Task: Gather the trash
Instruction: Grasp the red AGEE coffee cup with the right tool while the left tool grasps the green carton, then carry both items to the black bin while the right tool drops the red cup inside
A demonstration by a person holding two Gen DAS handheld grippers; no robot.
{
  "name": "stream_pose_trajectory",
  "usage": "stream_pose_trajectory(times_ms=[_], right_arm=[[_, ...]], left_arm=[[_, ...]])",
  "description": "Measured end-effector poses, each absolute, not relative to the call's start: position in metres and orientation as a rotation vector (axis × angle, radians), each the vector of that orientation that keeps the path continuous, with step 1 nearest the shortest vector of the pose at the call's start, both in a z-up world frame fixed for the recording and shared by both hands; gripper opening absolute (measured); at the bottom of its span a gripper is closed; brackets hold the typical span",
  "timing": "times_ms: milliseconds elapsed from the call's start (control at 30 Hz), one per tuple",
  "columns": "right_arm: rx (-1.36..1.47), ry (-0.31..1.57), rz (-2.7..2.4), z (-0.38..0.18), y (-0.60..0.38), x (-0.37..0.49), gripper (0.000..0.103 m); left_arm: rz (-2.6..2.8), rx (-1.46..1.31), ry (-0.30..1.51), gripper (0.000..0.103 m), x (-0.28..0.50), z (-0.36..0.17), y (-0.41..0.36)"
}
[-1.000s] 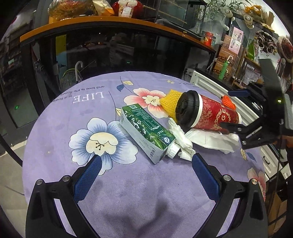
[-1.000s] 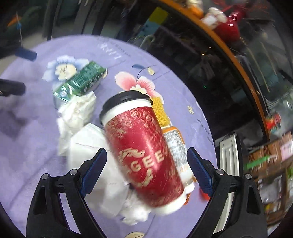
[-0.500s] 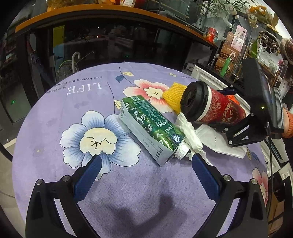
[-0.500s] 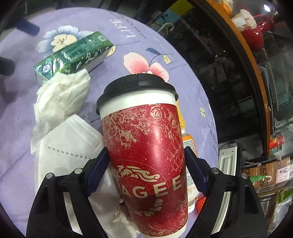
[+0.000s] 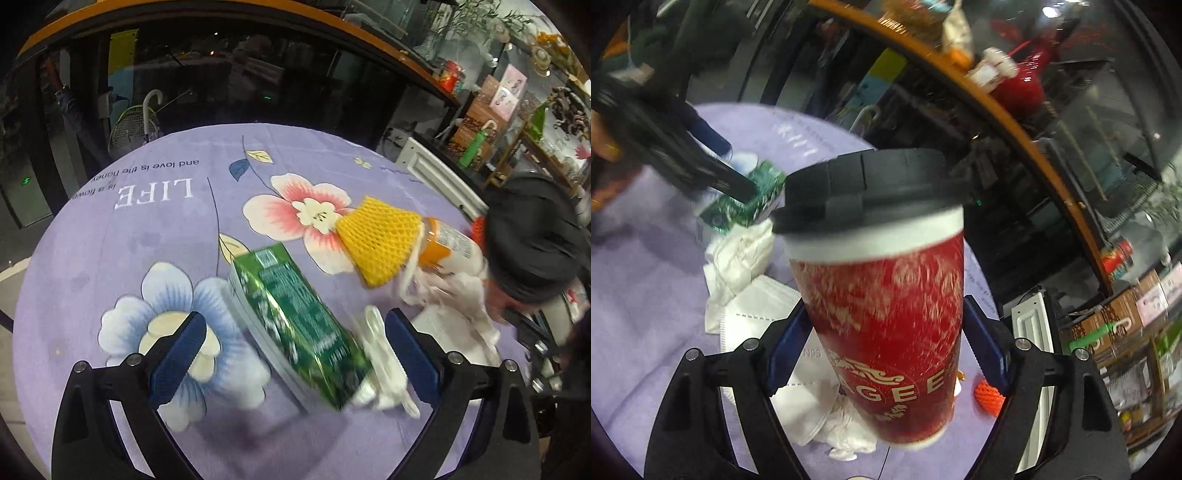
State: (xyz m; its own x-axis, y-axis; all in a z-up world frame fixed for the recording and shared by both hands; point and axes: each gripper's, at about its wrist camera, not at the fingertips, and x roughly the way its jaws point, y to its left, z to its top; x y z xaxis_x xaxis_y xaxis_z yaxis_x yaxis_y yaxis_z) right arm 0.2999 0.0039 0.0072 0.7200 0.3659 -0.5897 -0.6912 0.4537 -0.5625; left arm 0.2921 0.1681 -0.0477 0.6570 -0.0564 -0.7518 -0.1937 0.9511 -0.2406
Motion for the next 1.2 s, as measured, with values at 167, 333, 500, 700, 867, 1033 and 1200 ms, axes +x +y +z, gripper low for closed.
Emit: stream_pose_trajectory(times_ms=[167,333,500,700,867,1033,1200], right_arm=[[-0.781,0.371,0.644,0.019,-0.017,0.29,0.079],[-0.67,0.37,0.626,0.024,-0.035,0.287,0.079],[-0.604,0.36,0.613,0.026,-0.05,0.28,0.079],[-0.581,0.313,0.593,0.027,-0.064,0.255,0.079],[-0.545,0.287,0.583,0.031,-0.074,0.232,0.079],[-0.489,0.275,0.575,0.033,-0.084,0.21,0.079],[-0.426,0.277,0.554,0.035,-0.098,0.191,0.079]], left_arm=[[0.101,-0.339,0.945,0.087,0.324,-0.062,0.171],[0.136,-0.322,1.025,0.078,0.345,-0.076,0.171],[0.151,-0.295,1.055,0.066,0.35,-0.085,0.17],[0.137,-0.31,1.024,0.057,0.341,-0.08,0.17],[0.123,-0.302,0.952,0.05,0.323,-0.063,0.163],[0.112,-0.241,0.86,0.049,0.294,-0.045,0.148],[0.075,-0.253,0.761,0.049,0.255,-0.025,0.138]])
